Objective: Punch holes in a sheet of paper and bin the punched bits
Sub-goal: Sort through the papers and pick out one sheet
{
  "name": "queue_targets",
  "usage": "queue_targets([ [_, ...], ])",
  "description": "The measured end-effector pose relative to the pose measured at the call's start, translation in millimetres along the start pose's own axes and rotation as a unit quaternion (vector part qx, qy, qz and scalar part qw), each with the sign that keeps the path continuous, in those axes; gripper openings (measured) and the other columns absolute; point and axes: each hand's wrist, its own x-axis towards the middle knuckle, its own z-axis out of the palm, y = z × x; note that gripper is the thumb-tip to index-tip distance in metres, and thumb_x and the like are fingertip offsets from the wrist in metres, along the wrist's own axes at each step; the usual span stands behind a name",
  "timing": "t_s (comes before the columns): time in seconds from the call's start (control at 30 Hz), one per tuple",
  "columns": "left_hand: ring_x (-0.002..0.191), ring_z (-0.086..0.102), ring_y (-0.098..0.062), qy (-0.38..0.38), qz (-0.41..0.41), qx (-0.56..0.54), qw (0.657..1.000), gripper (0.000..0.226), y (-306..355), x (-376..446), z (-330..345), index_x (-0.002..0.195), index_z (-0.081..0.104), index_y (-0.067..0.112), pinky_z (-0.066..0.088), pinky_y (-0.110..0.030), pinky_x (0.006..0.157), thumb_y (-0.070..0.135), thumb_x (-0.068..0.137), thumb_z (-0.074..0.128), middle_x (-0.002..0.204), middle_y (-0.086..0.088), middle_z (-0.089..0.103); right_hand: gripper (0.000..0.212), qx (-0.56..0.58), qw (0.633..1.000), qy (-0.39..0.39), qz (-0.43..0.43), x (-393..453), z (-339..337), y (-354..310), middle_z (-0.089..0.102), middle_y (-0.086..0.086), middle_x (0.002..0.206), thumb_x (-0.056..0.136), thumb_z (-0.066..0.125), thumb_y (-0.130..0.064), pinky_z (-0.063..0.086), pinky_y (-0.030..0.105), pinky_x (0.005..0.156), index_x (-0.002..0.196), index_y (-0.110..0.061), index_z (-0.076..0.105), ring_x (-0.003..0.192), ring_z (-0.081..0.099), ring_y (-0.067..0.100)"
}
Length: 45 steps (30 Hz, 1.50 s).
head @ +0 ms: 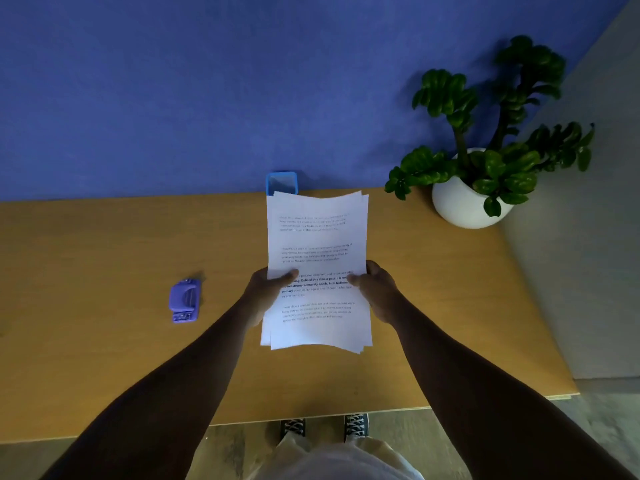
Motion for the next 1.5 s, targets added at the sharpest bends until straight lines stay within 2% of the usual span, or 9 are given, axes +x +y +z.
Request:
queue_targets([
  [0.13,0.091,0.07,-0.005,0.055,0.07,-0.003,0.996,0.028,8,-2,-1,0.115,0.069,0.014,0.055,-0.025,0.082,0.021,0.089,0.072,0.102,0.007,0.074,0.029,-0.046,0.995,0.022,-0.085,-5,2,-12,0.068,-0.002,0.107,0.09,0.058,-0.011,0.051,0.027,0.074,0.118,-0.018,0.063,0.097,0.064,0.019],
  [0.3,0.085,0.071,0.001,0.099,0.124,-0.022,0.987,0.019,18,-4,2,0.107,0.071,0.016,0.053,-0.011,0.067,0.017,0.089,0.073,0.097,0.009,0.075,0.029,-0.083,0.98,0.076,-0.163,-10,10,-19,0.064,-0.005,0.106,0.092,0.056,-0.013,0.047,0.027,0.08,0.121,-0.015,0.058,0.095,0.059,0.015],
  [0.43,0.084,0.071,0.002,0.115,0.153,-0.021,0.981,0.019,21,-6,4,0.106,0.072,0.014,0.053,-0.011,0.067,0.013,0.088,0.074,0.098,0.009,0.075,0.031,-0.099,0.97,0.093,-0.201,-14,14,-20,0.061,-0.007,0.104,0.091,0.059,-0.012,0.047,0.024,0.077,0.123,-0.012,0.057,0.094,0.058,0.014],
  [0.63,0.084,0.072,0.001,0.105,0.164,-0.014,0.981,0.028,14,-9,2,0.106,0.071,0.013,0.054,-0.013,0.065,0.007,0.08,0.08,0.096,0.011,0.075,0.04,-0.14,0.963,0.094,-0.209,-12,10,-12,0.063,0.001,0.112,0.089,0.062,-0.013,0.042,0.005,0.056,0.128,-0.011,0.052,0.09,0.058,0.015],
  [0.93,0.086,0.073,-0.002,0.1,0.171,-0.019,0.98,0.023,20,-5,4,0.106,0.073,0.016,0.055,-0.015,0.067,0.012,0.084,0.078,0.096,0.01,0.076,0.034,-0.138,0.956,0.111,-0.232,-11,11,-12,0.065,0.005,0.115,0.09,0.057,-0.007,0.051,0.022,0.074,0.124,-0.01,0.055,0.098,0.061,0.019],
  [1.17,0.086,0.07,-0.002,0.078,0.15,0.04,0.985,0.029,11,-5,-4,0.112,0.069,0.014,0.057,-0.015,0.067,0.015,0.084,0.078,0.101,0.009,0.072,0.037,-0.165,0.96,0.088,-0.209,-9,7,-4,0.064,0.003,0.116,0.091,0.056,-0.008,0.044,0.007,0.057,0.127,-0.011,0.052,0.093,0.062,0.018],
  [1.23,0.09,0.066,-0.002,0.076,0.134,0.056,0.987,0.03,8,-4,-6,0.113,0.068,0.016,0.053,-0.012,0.065,0.014,0.084,0.077,0.101,0.01,0.07,0.033,-0.178,0.959,0.093,-0.202,-10,6,-3,0.065,0.004,0.117,0.093,0.055,-0.01,0.045,0.009,0.057,0.126,-0.01,0.055,0.083,0.062,0.015],
  [1.37,0.092,0.068,-0.005,0.086,0.139,0.07,0.984,0.027,7,-2,-8,0.111,0.071,0.015,0.051,-0.015,0.07,0.017,0.085,0.077,0.1,0.01,0.072,0.025,-0.188,0.957,0.103,-0.198,-10,5,-4,0.069,0.007,0.116,0.095,0.055,-0.016,0.046,0.023,0.074,0.117,-0.008,0.063,0.101,0.064,0.026],
  [1.5,0.087,0.073,-0.004,0.091,0.162,0.056,0.981,0.024,13,-1,-12,0.109,0.073,0.012,0.055,-0.015,0.068,0.019,0.086,0.076,0.1,0.005,0.076,0.021,-0.179,0.956,0.103,-0.207,-11,5,-12,0.069,0.003,0.107,0.095,0.057,-0.019,0.045,0.02,0.062,0.112,-0.008,0.065,0.087,0.063,0.02],
])
